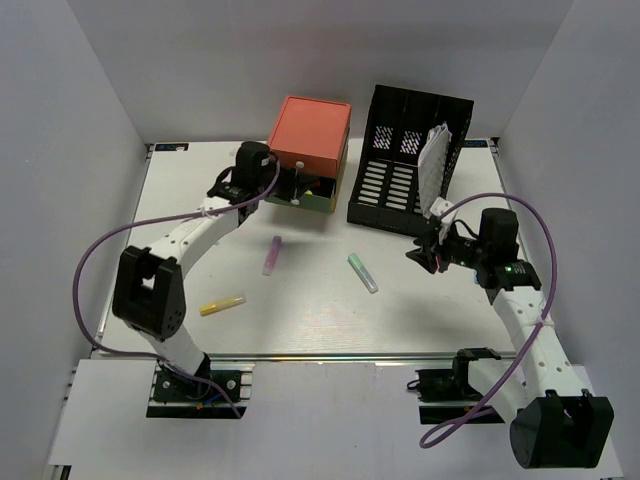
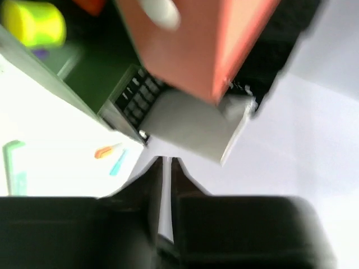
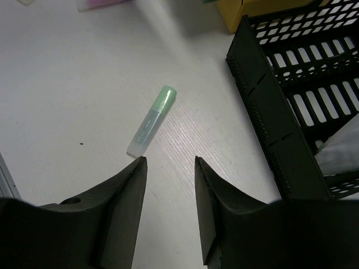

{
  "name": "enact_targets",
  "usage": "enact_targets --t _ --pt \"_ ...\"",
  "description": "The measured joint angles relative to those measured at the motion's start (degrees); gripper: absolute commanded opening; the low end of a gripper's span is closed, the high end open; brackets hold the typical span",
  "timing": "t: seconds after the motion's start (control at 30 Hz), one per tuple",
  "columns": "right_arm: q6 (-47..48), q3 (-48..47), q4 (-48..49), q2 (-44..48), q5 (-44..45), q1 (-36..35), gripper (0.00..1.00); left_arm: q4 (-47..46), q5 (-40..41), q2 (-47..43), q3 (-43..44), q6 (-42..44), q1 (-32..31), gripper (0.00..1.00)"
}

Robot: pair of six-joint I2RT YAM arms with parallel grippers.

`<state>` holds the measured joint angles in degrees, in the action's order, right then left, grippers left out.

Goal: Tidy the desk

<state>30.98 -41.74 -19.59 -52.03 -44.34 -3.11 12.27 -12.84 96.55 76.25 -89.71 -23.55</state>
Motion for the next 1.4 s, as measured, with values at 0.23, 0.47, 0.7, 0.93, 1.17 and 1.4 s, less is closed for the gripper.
enact_targets --t 0.23,0.47,0.7,0.93,1.17,1.4 --pt "5.9 1.9 -1.8 0.3 -4.3 0.0 0.06 -8.4 -8.0 -15.3 -12.3 16.3 1.8 0.0" --pt "10.8 2.6 -4.3 0.3 -11.0 -1.1 0.02 -4.3 -6.9 -34.0 -20.5 47.1 4.5 0.27" --pt "11.2 1.2 -3.4 -2.5 -10.1 -11.7 0.04 3.4 0.2 -40.2 -25.0 71.2 4.5 0.6" --pt "9.9 -11.5 -1.5 -16.4 4.4 -29.0 0.05 7.2 6.2 -41.3 -31.1 79.3 4.5 0.79" --pt "3.6 -28.9 0.7 -35.1 22.8 -40.2 0.05 7.0 13.0 -48.6 -31.7 81.3 4.5 0.8" --pt "-0.7 -41.1 -0.6 -47.7 36.0 -45.4 0.04 5.7 19.4 -52.5 -34.3 82.2 4.5 0.81"
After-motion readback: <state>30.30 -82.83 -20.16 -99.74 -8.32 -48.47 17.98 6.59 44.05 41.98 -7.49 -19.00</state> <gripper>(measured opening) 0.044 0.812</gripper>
